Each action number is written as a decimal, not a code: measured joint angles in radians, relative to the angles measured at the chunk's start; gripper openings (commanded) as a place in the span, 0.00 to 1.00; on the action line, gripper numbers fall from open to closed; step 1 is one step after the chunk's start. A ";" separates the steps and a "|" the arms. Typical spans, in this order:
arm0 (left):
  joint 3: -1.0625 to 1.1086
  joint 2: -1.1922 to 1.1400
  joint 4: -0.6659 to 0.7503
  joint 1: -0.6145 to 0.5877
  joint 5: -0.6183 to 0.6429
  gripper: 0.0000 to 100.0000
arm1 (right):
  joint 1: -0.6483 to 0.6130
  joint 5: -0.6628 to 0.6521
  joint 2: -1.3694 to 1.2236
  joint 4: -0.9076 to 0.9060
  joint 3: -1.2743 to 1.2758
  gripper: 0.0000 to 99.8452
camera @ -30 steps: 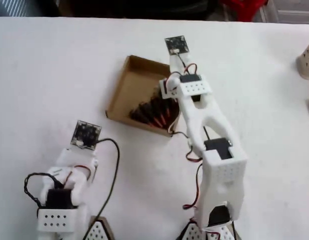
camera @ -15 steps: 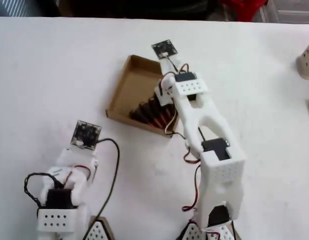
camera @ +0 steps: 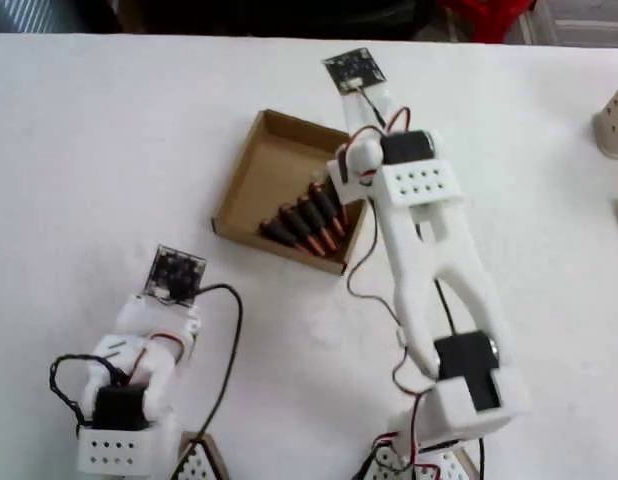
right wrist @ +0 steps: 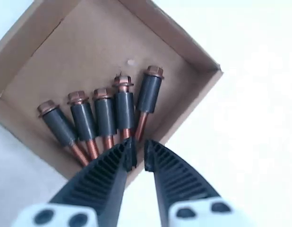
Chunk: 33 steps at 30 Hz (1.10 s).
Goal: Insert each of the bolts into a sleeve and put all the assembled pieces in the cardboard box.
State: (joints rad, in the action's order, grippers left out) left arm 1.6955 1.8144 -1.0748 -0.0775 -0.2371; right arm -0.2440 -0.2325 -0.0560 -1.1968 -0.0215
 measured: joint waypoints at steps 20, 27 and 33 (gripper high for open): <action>0.000 0.000 -0.046 0.000 0.000 0.02 | 0.117 -0.095 0.913 0.388 1.131 0.02; 0.000 0.000 -0.166 0.000 0.000 0.02 | 0.124 -0.101 1.232 0.457 1.496 0.02; 0.000 0.000 -0.203 0.000 0.000 0.02 | 0.155 0.026 1.517 0.359 1.636 0.02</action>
State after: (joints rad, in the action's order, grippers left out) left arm 1.6955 1.8144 -1.2774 -0.0775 -0.2371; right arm -0.0890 -0.2064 1.4615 -0.8378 1.6141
